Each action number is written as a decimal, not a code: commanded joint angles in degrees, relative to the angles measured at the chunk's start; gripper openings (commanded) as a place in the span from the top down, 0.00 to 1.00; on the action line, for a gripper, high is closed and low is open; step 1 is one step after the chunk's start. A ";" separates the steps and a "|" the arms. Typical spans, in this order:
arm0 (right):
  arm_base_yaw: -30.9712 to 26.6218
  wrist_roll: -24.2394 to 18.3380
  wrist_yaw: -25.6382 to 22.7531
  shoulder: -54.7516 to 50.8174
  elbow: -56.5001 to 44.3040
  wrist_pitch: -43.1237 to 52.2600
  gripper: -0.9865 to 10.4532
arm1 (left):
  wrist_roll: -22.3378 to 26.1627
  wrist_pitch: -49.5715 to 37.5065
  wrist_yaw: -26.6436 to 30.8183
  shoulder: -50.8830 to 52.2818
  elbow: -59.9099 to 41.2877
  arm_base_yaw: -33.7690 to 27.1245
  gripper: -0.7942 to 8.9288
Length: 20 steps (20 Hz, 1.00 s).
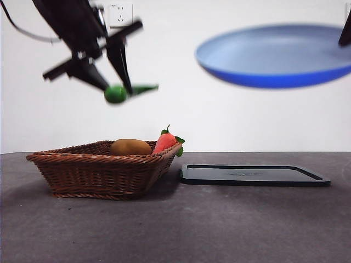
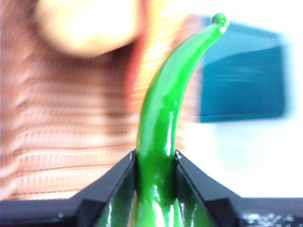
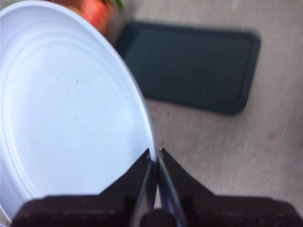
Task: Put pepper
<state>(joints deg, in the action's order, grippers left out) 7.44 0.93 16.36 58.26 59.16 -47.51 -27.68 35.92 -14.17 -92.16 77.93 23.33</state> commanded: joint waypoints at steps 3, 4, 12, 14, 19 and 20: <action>0.26 5.81 4.35 10.97 1.11 3.63 0.91 | 6.75 0.15 -1.20 6.47 1.20 2.58 0.82; 0.28 7.41 6.32 13.44 1.11 4.70 0.91 | 7.63 0.33 -1.22 6.99 1.20 3.54 0.82; 9.38 16.24 7.65 21.46 1.11 10.38 0.91 | 14.80 1.81 5.22 2.54 1.18 14.01 0.82; 11.52 17.29 7.54 21.46 1.11 11.54 0.91 | 15.98 2.14 6.58 0.39 1.18 15.37 0.82; 12.57 17.66 7.48 21.46 1.11 11.45 0.91 | 17.42 4.46 9.49 -4.11 1.18 16.87 0.81; 12.57 17.68 7.48 21.46 1.11 11.45 0.91 | 17.42 4.83 9.53 -4.37 1.18 17.00 0.81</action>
<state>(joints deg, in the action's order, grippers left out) 19.64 17.63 23.40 79.13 59.16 -36.95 -11.33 40.51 -4.86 -95.48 78.32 39.83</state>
